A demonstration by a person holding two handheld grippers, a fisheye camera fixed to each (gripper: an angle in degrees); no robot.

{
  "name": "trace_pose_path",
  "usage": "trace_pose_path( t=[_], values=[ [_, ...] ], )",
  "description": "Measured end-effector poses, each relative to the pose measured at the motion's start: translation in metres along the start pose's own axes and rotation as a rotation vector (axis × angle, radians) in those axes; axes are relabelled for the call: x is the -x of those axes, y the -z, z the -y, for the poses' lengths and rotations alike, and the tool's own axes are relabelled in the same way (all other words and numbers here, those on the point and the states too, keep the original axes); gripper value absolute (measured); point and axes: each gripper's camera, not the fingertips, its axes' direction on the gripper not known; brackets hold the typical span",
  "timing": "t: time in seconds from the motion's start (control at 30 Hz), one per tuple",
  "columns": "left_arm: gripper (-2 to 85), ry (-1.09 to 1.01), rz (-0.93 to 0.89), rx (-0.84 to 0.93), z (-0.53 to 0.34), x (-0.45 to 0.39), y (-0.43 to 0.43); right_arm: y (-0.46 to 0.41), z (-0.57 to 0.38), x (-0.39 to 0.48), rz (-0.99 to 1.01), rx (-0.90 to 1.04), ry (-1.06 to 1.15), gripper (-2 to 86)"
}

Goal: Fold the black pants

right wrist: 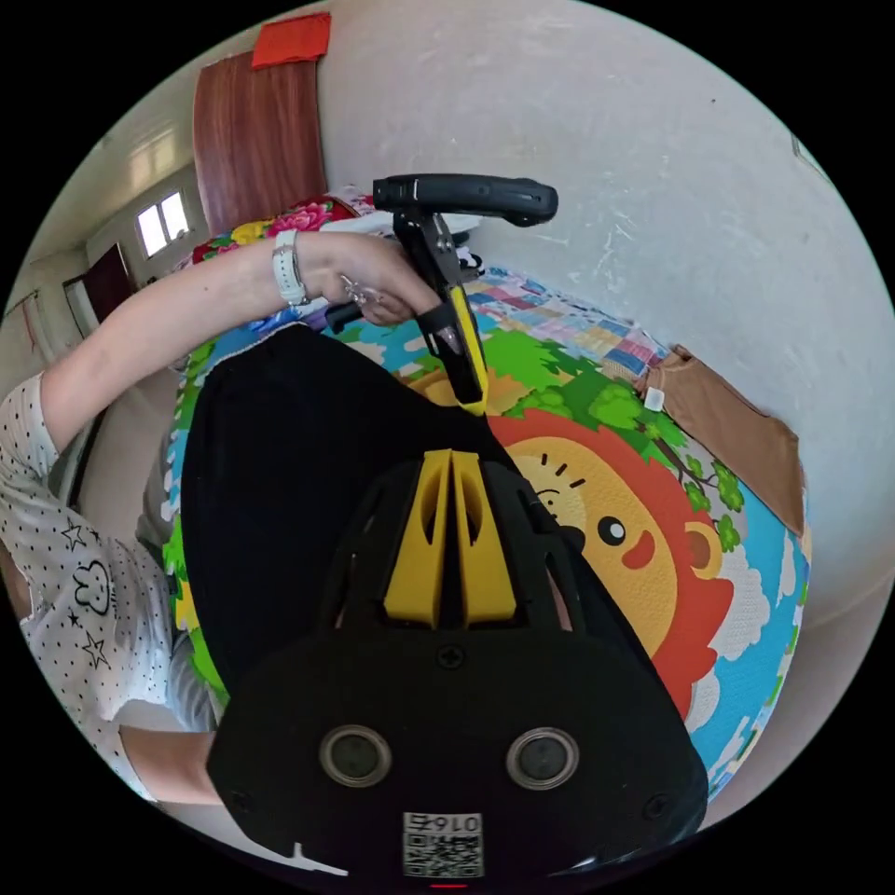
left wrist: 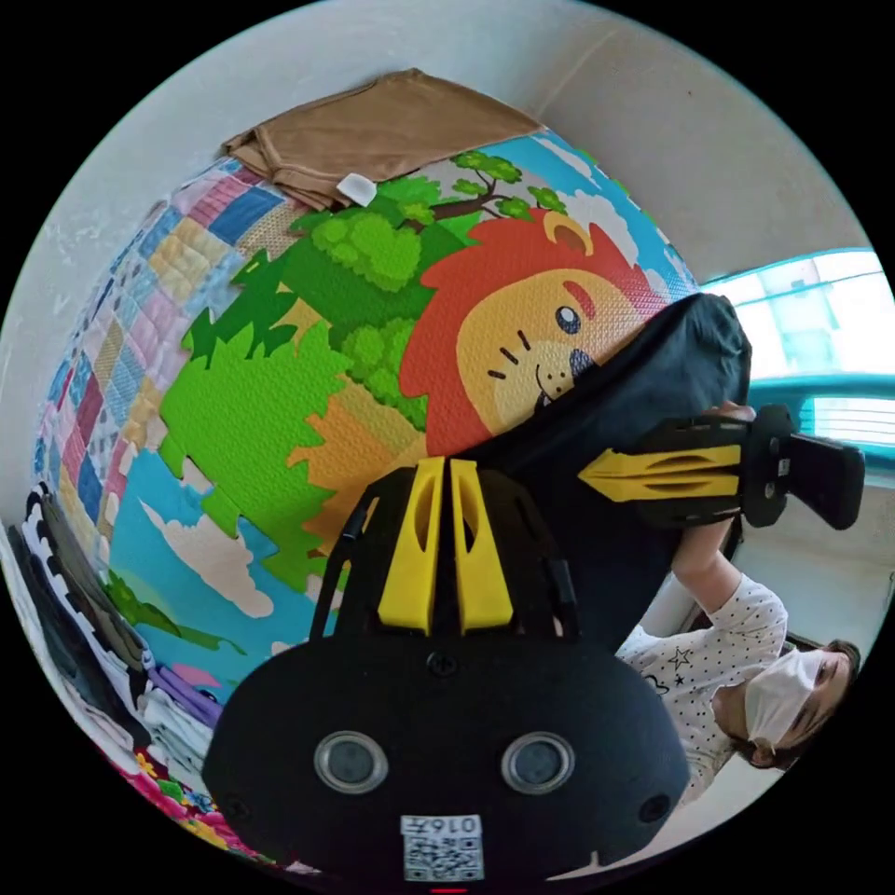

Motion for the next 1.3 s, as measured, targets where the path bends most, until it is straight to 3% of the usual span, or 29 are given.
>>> trace_pose_path(
  t=[0.13,0.3,0.5,0.67,0.8,1.13,1.23,1.3],
  values=[
    [-0.9,0.050,-0.254,-0.049,0.000,0.064,0.008,-0.042,0.015,-0.015,-0.117,0.204,-0.107,-0.3],
    [-0.2,0.077,-0.444,-0.267,-0.026,0.135,0.034,-0.042,0.014,-0.031,-0.056,0.181,-0.162,-0.4],
    [7.3,-0.026,-0.275,-0.135,-0.018,0.145,0.004,-0.044,0.013,-0.037,-0.070,0.178,-0.151,-0.4],
    [5.6,-0.022,-0.314,-0.092,-0.006,0.166,-0.029,-0.044,0.009,-0.049,-0.042,0.166,-0.169,-0.4],
    [0.3,-0.003,-0.363,-0.137,-0.006,0.197,-0.037,-0.045,0.006,-0.055,-0.046,0.167,-0.172,-0.4],
    [-0.4,-0.063,-0.479,-0.148,-0.018,0.261,-0.080,-0.025,-0.021,-0.094,-0.069,0.116,-0.320,-0.4],
    [-0.7,-0.015,-0.595,-0.221,-0.032,0.289,-0.097,-0.036,-0.027,-0.108,-0.128,0.193,-0.393,-0.5],
    [-0.9,0.104,-0.598,-0.363,-0.057,0.315,-0.099,-0.036,-0.031,-0.112,-0.118,0.185,-0.402,-0.5]
  ],
)
